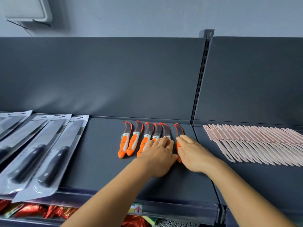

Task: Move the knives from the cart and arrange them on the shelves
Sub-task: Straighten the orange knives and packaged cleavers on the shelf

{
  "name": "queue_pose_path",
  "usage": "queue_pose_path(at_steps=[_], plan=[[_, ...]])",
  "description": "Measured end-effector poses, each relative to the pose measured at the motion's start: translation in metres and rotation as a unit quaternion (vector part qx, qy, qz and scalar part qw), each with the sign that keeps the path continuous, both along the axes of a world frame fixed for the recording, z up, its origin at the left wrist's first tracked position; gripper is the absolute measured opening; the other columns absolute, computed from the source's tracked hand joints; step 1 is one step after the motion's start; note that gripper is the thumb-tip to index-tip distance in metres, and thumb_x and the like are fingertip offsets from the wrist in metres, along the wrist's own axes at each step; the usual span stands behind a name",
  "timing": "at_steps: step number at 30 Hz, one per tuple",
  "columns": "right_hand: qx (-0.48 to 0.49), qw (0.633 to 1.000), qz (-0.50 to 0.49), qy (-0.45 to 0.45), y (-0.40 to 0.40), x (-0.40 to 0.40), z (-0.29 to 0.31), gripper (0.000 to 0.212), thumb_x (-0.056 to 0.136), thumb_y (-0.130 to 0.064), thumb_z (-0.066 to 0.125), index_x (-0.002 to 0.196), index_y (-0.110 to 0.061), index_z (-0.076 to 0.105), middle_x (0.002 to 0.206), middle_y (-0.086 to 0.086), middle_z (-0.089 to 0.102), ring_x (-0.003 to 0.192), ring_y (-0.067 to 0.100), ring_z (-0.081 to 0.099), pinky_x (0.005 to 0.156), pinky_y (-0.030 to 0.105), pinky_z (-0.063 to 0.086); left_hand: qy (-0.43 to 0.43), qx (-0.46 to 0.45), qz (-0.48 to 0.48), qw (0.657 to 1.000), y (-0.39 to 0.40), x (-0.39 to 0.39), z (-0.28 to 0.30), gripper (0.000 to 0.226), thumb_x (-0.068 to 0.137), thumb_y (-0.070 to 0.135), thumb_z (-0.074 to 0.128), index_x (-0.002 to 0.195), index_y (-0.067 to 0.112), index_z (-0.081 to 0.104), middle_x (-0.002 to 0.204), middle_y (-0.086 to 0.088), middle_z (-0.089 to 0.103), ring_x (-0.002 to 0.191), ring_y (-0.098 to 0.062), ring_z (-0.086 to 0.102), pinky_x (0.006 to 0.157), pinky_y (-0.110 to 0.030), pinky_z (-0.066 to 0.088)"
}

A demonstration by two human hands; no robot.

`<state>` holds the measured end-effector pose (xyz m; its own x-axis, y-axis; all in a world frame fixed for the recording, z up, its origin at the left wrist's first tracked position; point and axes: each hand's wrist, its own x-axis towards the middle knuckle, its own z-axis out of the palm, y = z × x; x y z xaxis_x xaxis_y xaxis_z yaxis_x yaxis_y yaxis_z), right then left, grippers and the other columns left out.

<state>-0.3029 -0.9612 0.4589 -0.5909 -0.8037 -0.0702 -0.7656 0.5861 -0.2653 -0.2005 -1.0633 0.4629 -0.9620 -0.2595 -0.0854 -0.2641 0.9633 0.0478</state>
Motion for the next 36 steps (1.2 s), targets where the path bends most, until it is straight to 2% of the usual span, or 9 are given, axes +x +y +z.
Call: queue_pose_path(at_steps=[4, 8, 12, 14, 16, 21, 30, 33, 36], plan=[[-0.01, 1.0, 0.003, 0.026, -0.004, 0.006, 0.006, 0.046, 0.102, -0.024, 0.024, 0.147, -0.013, 0.024, 0.158, -0.002, 0.015, 0.144, 0.017, 0.017, 0.116, 0.032, 0.02, 0.029, 0.013, 0.001, 1.0, -0.005, 0.005, 0.002, 0.058, 0.103, 0.038, 0.023, 0.153, 0.009, 0.011, 0.16, -0.005, 0.009, 0.148, -0.021, 0.004, 0.118, -0.042, 0.003], [-0.051, 0.998, 0.016, 0.04, -0.018, 0.025, 0.015, 0.048, 0.103, -0.025, 0.026, 0.149, -0.015, 0.023, 0.159, -0.002, 0.016, 0.146, 0.015, 0.015, 0.117, 0.031, 0.018, 0.09, 0.013, 0.004, 0.996, -0.015, 0.029, 0.011, 0.051, 0.104, 0.034, 0.025, 0.149, 0.01, 0.024, 0.156, -0.005, 0.02, 0.145, -0.023, 0.014, 0.114, -0.037, 0.009], [-0.111, 0.992, 0.042, 0.05, -0.047, 0.063, 0.025, 0.041, 0.102, -0.027, 0.032, 0.141, -0.017, 0.038, 0.151, -0.003, 0.032, 0.14, 0.015, 0.026, 0.113, 0.028, 0.02, 0.154, -0.01, 0.025, 0.988, -0.039, 0.073, 0.019, 0.05, 0.099, 0.04, 0.02, 0.132, 0.01, 0.042, 0.137, -0.004, 0.042, 0.128, -0.024, 0.036, 0.105, -0.035, 0.023], [-0.138, 0.988, 0.057, 0.052, -0.067, 0.089, 0.03, 0.041, 0.102, -0.029, 0.035, 0.14, -0.018, 0.041, 0.149, -0.004, 0.036, 0.138, 0.015, 0.029, 0.111, 0.026, 0.02, 0.172, -0.007, 0.043, 0.984, -0.059, 0.102, 0.021, 0.049, 0.099, 0.04, 0.022, 0.134, 0.012, 0.042, 0.137, -0.003, 0.043, 0.129, -0.022, 0.037, 0.106, -0.033, 0.025], [-0.161, 0.983, 0.075, 0.049, -0.091, 0.12, 0.034, 0.04, 0.101, -0.03, 0.037, 0.138, -0.017, 0.044, 0.148, -0.004, 0.039, 0.137, 0.015, 0.031, 0.11, 0.024, 0.02, 0.186, -0.019, 0.058, 0.981, -0.082, 0.137, 0.027, 0.062, 0.092, 0.046, 0.014, 0.136, 0.013, 0.042, 0.14, -0.003, 0.043, 0.131, -0.022, 0.038, 0.106, -0.033, 0.027], [-0.192, 0.974, 0.113, 0.026, -0.157, 0.209, 0.039, 0.042, 0.099, -0.034, 0.043, 0.14, -0.022, 0.043, 0.147, -0.007, 0.038, 0.135, 0.016, 0.032, 0.111, 0.026, 0.023, 0.189, -0.021, 0.122, 0.974, -0.148, 0.237, 0.036, 0.046, 0.099, 0.039, 0.039, 0.14, 0.019, 0.041, 0.139, 0.002, 0.043, 0.128, -0.022, 0.04, 0.105, -0.03, 0.029], [-0.189, 0.971, 0.149, -0.004, -0.245, 0.335, 0.035, 0.043, 0.097, -0.036, 0.046, 0.139, -0.026, 0.043, 0.145, -0.009, 0.039, 0.132, 0.015, 0.035, 0.111, 0.029, 0.028, 0.201, -0.025, 0.171, 0.964, -0.25, 0.37, 0.033, 0.051, 0.097, 0.042, 0.043, 0.144, 0.023, 0.036, 0.142, 0.003, 0.041, 0.13, -0.02, 0.039, 0.107, -0.031, 0.031], [-0.175, 0.971, 0.163, -0.018, -0.266, 0.36, 0.038, 0.047, 0.098, -0.037, 0.043, 0.143, -0.027, 0.037, 0.148, -0.011, 0.034, 0.135, 0.013, 0.03, 0.111, 0.028, 0.027, 0.194, -0.041, 0.221, 0.955, -0.282, 0.396, 0.03, 0.05, 0.098, 0.041, 0.041, 0.144, 0.023, 0.035, 0.144, 0.002, 0.04, 0.132, -0.022, 0.036, 0.108, -0.033, 0.029], [-0.142, 0.971, 0.19, -0.038, -0.292, 0.378, 0.042, 0.052, 0.098, -0.038, 0.042, 0.147, -0.029, 0.028, 0.152, -0.01, 0.028, 0.139, 0.013, 0.025, 0.111, 0.031, 0.026, 0.171, -0.066, 0.303, 0.935, -0.313, 0.417, 0.026, 0.041, 0.097, 0.038, 0.039, 0.135, 0.023, 0.044, 0.134, 0.001, 0.045, 0.13, -0.024, 0.037, 0.102, -0.037, 0.032]])
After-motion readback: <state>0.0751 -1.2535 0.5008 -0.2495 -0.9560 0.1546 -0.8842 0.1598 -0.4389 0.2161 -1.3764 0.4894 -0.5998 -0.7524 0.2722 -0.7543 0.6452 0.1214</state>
